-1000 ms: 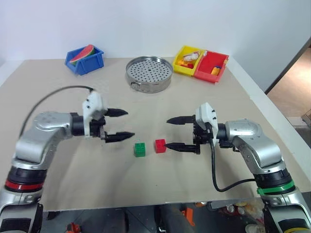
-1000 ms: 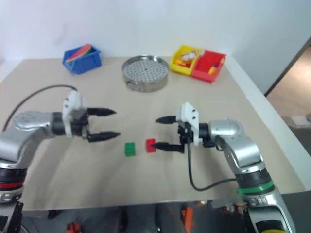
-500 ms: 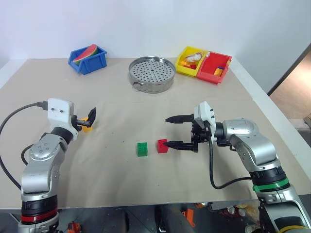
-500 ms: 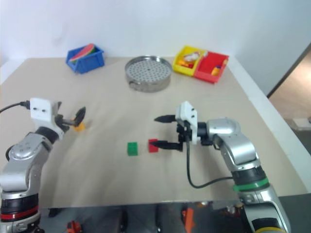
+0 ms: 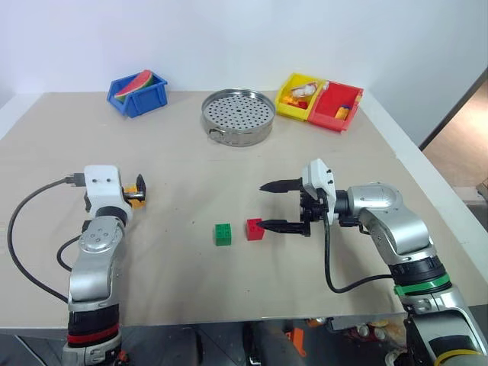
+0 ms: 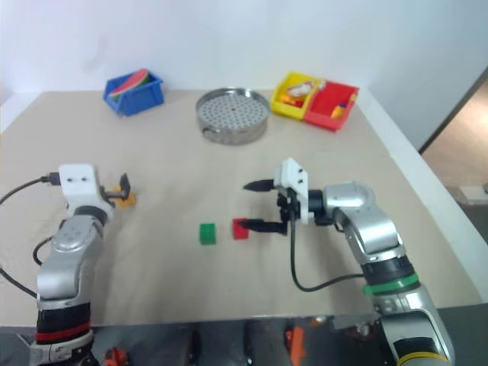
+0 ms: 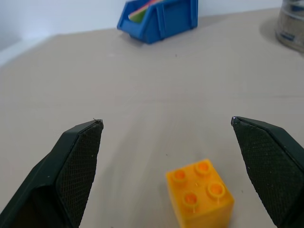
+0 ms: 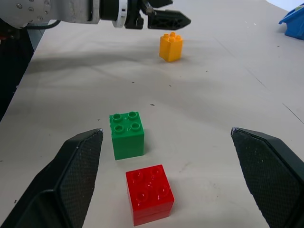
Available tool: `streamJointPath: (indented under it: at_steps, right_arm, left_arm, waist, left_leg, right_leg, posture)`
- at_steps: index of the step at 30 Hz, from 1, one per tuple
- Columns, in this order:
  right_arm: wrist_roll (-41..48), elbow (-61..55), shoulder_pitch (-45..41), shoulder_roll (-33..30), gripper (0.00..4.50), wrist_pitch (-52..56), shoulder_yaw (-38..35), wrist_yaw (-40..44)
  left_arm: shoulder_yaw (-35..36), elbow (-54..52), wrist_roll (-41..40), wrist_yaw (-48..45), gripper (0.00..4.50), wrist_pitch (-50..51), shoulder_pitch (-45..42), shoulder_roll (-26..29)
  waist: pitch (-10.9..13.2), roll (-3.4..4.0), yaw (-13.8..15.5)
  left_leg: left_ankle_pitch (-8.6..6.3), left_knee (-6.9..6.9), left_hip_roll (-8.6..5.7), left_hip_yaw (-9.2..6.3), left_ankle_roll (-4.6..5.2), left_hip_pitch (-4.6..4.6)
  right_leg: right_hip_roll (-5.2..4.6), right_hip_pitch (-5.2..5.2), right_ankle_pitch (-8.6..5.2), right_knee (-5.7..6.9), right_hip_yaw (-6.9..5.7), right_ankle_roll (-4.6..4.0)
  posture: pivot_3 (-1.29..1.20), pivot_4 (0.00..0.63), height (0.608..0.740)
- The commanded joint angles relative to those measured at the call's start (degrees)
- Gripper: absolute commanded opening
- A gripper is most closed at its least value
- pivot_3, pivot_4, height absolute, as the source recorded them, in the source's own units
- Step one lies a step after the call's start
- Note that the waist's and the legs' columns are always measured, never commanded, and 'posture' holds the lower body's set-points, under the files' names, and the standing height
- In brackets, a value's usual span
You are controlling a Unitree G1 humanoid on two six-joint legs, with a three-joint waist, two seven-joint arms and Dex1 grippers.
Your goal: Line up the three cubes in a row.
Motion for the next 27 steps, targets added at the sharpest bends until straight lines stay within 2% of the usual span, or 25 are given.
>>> streamJointPath:
  at_steps: [1, 16, 21, 24, 26, 27]
  right_arm:
    - [0.38, -2.65, 0.22, -0.95, 4.50, 0.08, -1.50, -0.33]
    - [0.58, -3.43, 0.94, -1.98, 4.50, 0.00, -1.76, -0.60]
    - [0.54, -3.32, 0.75, -1.93, 4.50, -0.15, -1.61, -0.55]
    - [0.68, -3.48, 0.77, -1.95, 4.50, 0.01, -1.70, -0.60]
    - [0.79, -3.57, 0.77, -1.93, 4.50, 0.13, -1.75, -0.62]
    - [0.85, -3.54, 0.73, -1.87, 4.50, 0.14, -1.77, -0.65]
  left_arm:
    - [0.81, 0.09, 0.02, 1.86, 4.48, 0.54, -1.12, -1.16]
    - [0.07, 3.28, 0.51, 3.64, 4.48, 3.31, -0.41, -2.57]
    - [0.65, 5.61, 0.18, 4.05, 3.04, 2.47, -0.56, -2.98]
    - [1.26, 7.06, -0.07, 4.26, 1.90, 2.15, -1.14, -2.80]
    - [1.45, 7.66, -0.27, 4.30, 1.34, 2.11, -1.34, -2.70]
    - [1.37, 7.89, -0.32, 4.16, 1.32, 2.07, -1.40, -2.55]
  waist:
    - [0.00, 0.00, 0.01]
    - [0.01, -0.01, 0.00]
    - [0.01, -0.02, -0.01]
    - [0.01, -0.01, -0.01]
    - [0.01, -0.01, -0.02]
    - [0.01, -0.01, -0.02]
  left_leg:
    - [0.00, 0.00, 0.00, 0.00, 0.00, 0.00]
    - [0.00, -0.01, 0.00, -0.01, 0.00, -0.01]
    - [0.00, -0.01, -0.01, -0.01, 0.00, 0.00]
    - [0.00, -0.01, -0.01, -0.01, 0.00, 0.00]
    - [0.00, -0.01, 0.00, -0.01, 0.00, 0.00]
    - [0.00, -0.01, 0.00, -0.02, 0.00, 0.01]
  right_leg:
    - [0.00, 0.00, 0.00, -0.01, 0.00, 0.00]
    - [0.00, 0.00, -0.01, -0.01, -0.01, 0.00]
    - [0.00, 0.00, 0.00, -0.01, -0.01, 0.00]
    - [0.01, 0.00, 0.00, -0.01, -0.01, 0.00]
    - [0.01, 0.00, -0.01, -0.01, -0.01, -0.01]
    - [0.01, 0.00, -0.01, -0.01, -0.02, -0.01]
  posture:
    - [0.00, 0.150, 0.740]
    - [0.00, 0.150, 0.740]
    - [0.00, 0.150, 0.740]
    - [0.00, 0.150, 0.740]
    - [0.00, 0.150, 0.740]
    - [0.00, 0.150, 0.740]
